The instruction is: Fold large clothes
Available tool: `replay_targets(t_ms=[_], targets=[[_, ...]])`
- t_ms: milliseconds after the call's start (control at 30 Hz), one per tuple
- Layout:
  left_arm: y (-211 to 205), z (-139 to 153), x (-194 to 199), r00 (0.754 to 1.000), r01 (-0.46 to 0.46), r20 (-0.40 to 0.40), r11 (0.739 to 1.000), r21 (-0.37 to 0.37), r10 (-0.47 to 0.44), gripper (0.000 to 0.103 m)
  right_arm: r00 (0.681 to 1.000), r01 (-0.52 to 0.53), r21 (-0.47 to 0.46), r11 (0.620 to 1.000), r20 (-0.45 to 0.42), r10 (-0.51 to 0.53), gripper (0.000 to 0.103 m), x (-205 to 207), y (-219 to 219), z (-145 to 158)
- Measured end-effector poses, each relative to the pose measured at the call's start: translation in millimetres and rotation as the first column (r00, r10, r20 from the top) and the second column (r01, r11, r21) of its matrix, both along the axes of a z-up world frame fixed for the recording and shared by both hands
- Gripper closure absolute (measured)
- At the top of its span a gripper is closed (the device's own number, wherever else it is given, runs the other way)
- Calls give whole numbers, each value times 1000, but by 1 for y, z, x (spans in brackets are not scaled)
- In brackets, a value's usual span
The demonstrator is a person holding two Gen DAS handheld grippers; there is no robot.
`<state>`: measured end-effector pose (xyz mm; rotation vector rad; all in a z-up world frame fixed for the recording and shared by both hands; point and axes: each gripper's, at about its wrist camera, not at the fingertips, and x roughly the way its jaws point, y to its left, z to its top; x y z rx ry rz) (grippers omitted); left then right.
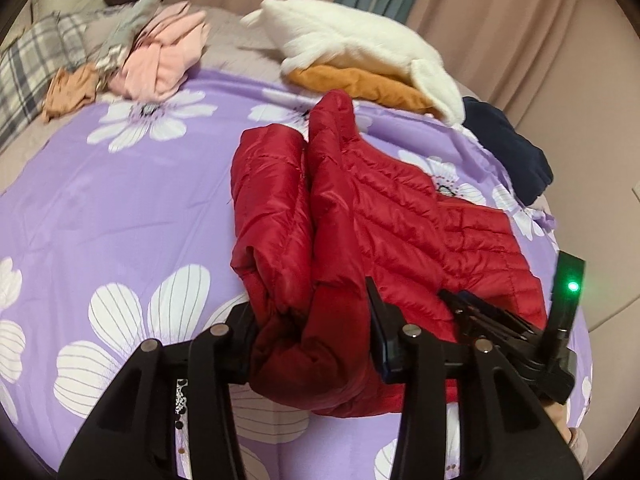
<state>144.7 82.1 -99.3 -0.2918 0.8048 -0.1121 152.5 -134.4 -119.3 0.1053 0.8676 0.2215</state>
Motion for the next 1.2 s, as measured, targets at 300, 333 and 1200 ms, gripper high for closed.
replay_targets(t_ms=[300,333,1200], targets=[[-35,28,-9,993,69,87,995,75,-76,61,1000,3,40,999,-5,-2,58,0,-6,-1],[-38,30,-9,992,77,91,994,83,-84,61,1000,3,46,999,-4,-2,58,-1,-6,-1],[-124,36,-1,890,432,133,899,64,-437,58,984,-34,394,918,-150,101,58,30,-55,-5]])
